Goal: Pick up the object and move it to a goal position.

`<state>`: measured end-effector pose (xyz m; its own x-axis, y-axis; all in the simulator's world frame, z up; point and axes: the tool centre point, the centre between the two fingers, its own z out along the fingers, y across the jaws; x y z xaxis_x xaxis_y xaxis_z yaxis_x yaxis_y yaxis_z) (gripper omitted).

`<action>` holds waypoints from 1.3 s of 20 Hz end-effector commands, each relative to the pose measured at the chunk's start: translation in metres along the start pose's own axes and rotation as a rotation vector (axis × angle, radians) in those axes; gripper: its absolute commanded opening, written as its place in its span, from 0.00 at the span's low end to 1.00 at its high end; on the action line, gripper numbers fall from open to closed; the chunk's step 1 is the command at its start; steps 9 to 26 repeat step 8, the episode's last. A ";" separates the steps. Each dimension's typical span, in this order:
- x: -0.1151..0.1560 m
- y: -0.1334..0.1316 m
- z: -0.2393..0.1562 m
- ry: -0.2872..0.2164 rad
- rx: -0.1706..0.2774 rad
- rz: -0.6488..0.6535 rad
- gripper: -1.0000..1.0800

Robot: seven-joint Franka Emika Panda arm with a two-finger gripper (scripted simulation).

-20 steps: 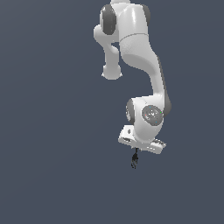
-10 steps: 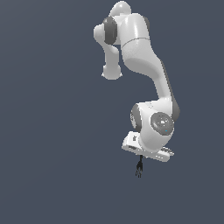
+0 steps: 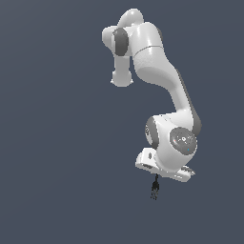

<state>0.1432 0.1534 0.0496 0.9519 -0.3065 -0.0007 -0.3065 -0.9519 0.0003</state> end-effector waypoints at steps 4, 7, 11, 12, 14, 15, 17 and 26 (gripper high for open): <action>0.004 -0.003 -0.002 0.000 0.000 0.000 0.00; 0.005 -0.004 -0.002 0.000 0.000 0.000 0.00; 0.005 -0.004 -0.002 0.000 0.000 0.000 0.00; 0.005 -0.004 -0.002 0.000 0.000 0.000 0.00; 0.005 -0.004 -0.002 0.000 0.000 0.000 0.00; 0.005 -0.004 -0.002 0.000 0.000 0.000 0.00; 0.005 -0.004 -0.002 0.000 0.000 0.000 0.00; 0.005 -0.004 -0.002 0.000 0.000 0.000 0.00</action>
